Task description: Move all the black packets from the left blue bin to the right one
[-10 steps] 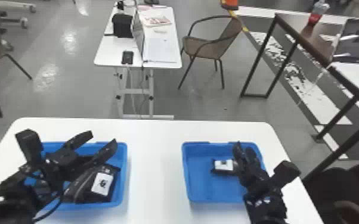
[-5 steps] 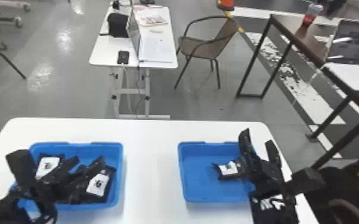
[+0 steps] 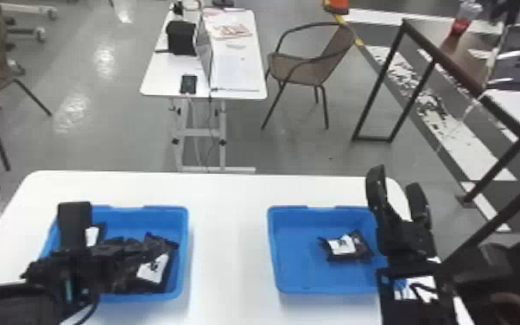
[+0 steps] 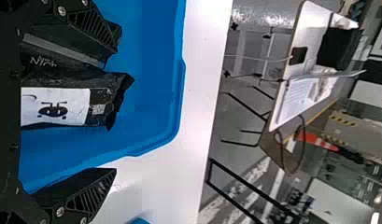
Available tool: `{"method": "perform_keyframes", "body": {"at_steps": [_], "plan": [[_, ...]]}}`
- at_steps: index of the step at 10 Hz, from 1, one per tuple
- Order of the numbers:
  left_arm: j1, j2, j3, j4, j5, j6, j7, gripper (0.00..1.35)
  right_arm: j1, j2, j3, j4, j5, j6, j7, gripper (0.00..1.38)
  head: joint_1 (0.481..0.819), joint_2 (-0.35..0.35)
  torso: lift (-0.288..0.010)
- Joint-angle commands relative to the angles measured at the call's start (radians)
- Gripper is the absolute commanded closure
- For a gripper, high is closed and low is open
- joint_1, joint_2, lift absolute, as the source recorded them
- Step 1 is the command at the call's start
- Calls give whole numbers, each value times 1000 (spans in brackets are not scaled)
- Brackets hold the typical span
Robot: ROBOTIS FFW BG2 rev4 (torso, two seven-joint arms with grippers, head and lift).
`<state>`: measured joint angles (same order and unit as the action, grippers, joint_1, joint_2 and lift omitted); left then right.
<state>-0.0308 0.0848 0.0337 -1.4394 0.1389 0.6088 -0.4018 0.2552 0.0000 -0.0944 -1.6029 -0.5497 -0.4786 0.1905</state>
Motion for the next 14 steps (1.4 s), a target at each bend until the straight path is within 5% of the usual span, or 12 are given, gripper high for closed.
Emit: {"method": "perform_keyframes", "body": {"at_steps": [1,4,6,7,9,11,14], "plan": [[-72,-2,-32,27,-73,172,21,137,-7,1,12,5,-13,0,3,173,695,-147,0],[-222,12,-155,281,-45,216,-8,205,-8,1,12,6,-24,0,7,173,695,-154,0],[-270,-7,-173,343,-110,261,-6,529,-7,1,12,11,-36,0,10,174,695,-180,0],[-270,-7,-173,341,-136,255,-15,863,-5,1,12,12,-42,0,12,174,695,-183,0],[-264,15,-187,304,-163,221,-63,1188,-4,1,16,18,-53,0,12,174,695,-181,0],[-251,23,-178,289,-245,143,-152,1190,-7,1,24,24,-64,0,13,174,695,-173,0],[-72,21,-28,-36,-271,35,-331,1190,-16,1,41,32,-84,1,30,171,695,-160,0]]}}
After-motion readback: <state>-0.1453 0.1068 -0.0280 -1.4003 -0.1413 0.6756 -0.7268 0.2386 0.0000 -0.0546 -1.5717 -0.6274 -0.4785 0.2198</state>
